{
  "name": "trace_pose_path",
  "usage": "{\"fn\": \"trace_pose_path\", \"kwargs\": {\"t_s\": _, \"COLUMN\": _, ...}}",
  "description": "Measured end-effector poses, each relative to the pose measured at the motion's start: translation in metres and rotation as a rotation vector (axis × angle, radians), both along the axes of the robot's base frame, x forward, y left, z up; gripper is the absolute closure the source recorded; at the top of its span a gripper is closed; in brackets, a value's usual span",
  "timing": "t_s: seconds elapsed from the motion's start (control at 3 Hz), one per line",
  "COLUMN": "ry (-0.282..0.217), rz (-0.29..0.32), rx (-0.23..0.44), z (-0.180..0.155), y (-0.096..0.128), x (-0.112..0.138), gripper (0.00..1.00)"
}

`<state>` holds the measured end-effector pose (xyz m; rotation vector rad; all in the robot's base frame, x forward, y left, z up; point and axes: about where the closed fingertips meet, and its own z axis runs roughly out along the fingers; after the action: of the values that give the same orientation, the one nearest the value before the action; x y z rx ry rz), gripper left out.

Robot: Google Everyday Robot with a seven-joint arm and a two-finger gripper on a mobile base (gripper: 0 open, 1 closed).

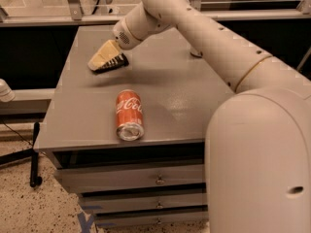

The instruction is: Move rxbar chocolate near 7up can

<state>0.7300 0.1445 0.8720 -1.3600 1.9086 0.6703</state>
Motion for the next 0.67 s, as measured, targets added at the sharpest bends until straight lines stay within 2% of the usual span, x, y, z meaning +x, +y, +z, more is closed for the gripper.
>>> {"fn": "trace_pose_path", "kwargs": {"t_s": 0.67, "ry": 0.001, "rz": 0.006, "rx": 0.005, "z": -0.031, "y": -0.003, "x": 0.012, "gripper": 0.00}}
